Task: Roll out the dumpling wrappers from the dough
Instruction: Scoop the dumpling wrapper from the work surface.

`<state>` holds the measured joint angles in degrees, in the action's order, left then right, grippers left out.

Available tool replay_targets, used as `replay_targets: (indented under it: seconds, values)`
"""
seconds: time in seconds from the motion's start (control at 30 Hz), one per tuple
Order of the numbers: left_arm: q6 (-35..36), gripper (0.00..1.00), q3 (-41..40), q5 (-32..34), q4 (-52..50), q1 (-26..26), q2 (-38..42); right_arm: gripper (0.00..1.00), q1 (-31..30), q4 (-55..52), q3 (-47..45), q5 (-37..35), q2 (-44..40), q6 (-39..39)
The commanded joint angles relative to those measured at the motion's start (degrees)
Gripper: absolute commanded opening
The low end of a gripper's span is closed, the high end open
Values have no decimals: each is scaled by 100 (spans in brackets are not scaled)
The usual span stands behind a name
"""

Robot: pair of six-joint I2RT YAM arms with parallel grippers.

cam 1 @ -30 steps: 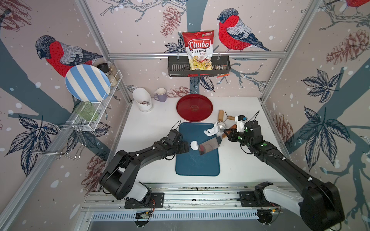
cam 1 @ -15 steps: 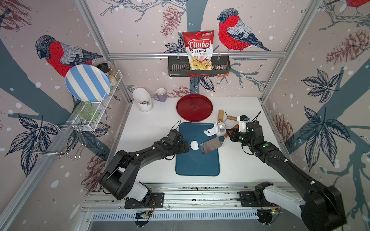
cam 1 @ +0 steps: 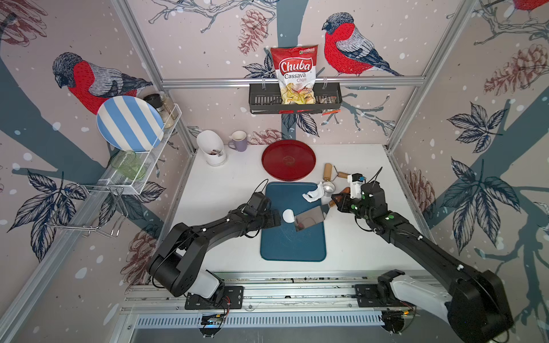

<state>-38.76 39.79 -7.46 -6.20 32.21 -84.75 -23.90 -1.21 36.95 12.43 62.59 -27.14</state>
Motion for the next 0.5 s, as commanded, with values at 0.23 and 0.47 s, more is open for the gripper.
replay_targets:
  seconds: [0.23,0.47]
  values:
    - [16,95,7,8,101,11,36,0,-58,260,49,74,-40,-188]
    - [25,95,10,17,93,6,38,0,-45,263,80,122,-88,-249]
